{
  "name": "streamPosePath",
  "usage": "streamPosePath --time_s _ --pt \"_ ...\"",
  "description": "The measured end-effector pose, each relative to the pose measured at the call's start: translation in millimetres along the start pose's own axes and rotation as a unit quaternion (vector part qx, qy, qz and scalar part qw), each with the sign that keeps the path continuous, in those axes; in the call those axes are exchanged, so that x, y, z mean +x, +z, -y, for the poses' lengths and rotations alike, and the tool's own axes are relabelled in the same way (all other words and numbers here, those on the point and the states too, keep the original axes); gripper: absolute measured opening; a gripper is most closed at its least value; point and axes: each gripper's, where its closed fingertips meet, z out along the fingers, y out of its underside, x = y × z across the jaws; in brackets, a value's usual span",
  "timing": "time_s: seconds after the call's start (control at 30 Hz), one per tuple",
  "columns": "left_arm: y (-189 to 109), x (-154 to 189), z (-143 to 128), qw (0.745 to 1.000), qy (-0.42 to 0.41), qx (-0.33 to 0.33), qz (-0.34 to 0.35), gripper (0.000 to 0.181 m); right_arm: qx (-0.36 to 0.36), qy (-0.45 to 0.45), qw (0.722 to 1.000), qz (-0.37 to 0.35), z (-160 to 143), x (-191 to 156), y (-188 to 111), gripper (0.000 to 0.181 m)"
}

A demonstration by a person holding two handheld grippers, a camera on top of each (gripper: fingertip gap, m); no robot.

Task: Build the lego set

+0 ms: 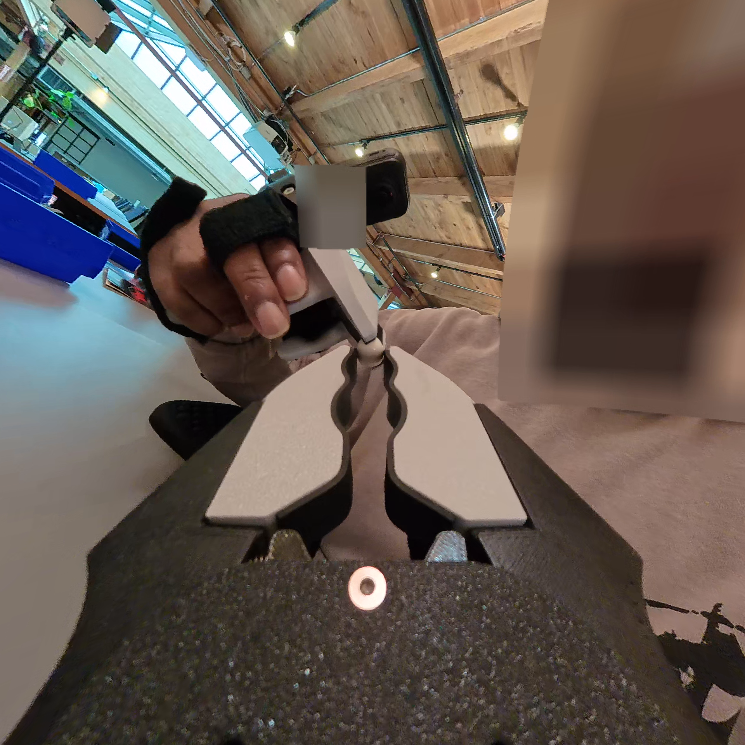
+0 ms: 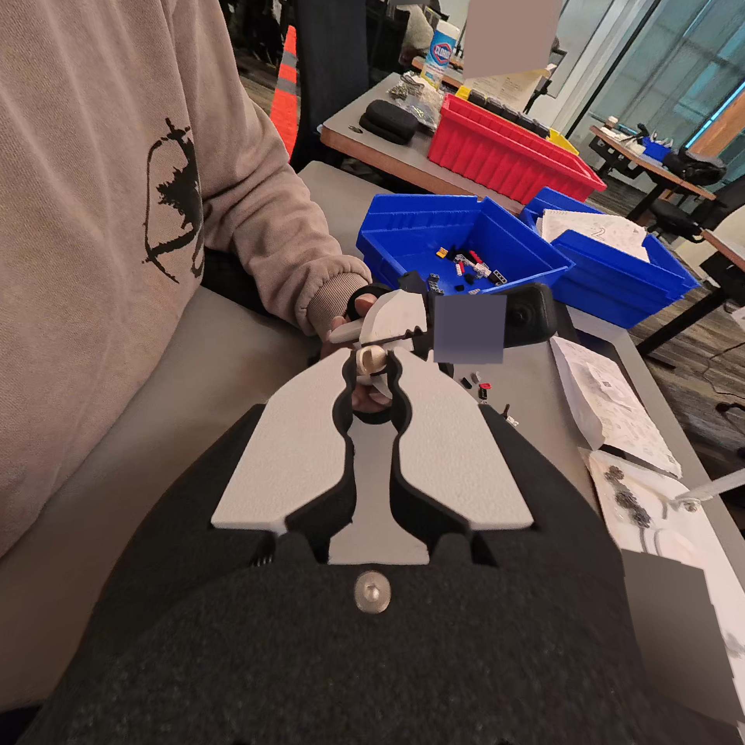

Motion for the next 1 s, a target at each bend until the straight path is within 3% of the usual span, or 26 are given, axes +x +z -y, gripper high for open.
streamPosePath --time_s 0.2,0.33,0.4,0.47,0.63,0.8,1.0 --pt "-0.2 -2.2 0.7 1.0 0.021 -0.008 0.018 0.011 -0.007 0.0 1.0 -0.003 -0.8 1.9 -1.2 0.014" --pt "-10.9 -8.4 10.7 0.998 0.042 0.009 0.049 0.011 -0.015 0.04 0.998 -0.037 -7.9 23.4 -26.2 0.026" --pt "-15.3 -10.3 13.0 0.997 0.047 0.011 0.057 0.011 -0.058 0.055 0.994 -0.075 -36.5 42.7 -45.4 0.019" --pt "-17.1 -12.4 13.6 0.997 0.051 0.01 0.063 0.011 -0.15 0.073 0.981 -0.1 -86.4 55.7 -59.7 0.018" --pt "-18.2 -19.9 9.7 0.995 0.052 0.003 0.082 0.011 -0.298 0.128 0.941 -0.1 -184.7 50.3 -69.3 0.018" --pt "-20.4 -27.5 8.1 0.993 0.055 -0.002 0.102 0.011 -0.327 0.153 0.927 -0.098 -212.2 50.1 -63.5 0.018" --pt "-23.8 -33.0 8.6 0.992 0.05 -0.002 0.115 0.011 -0.36 0.127 0.92 -0.085 -222.0 48.8 -58.9 0.012"
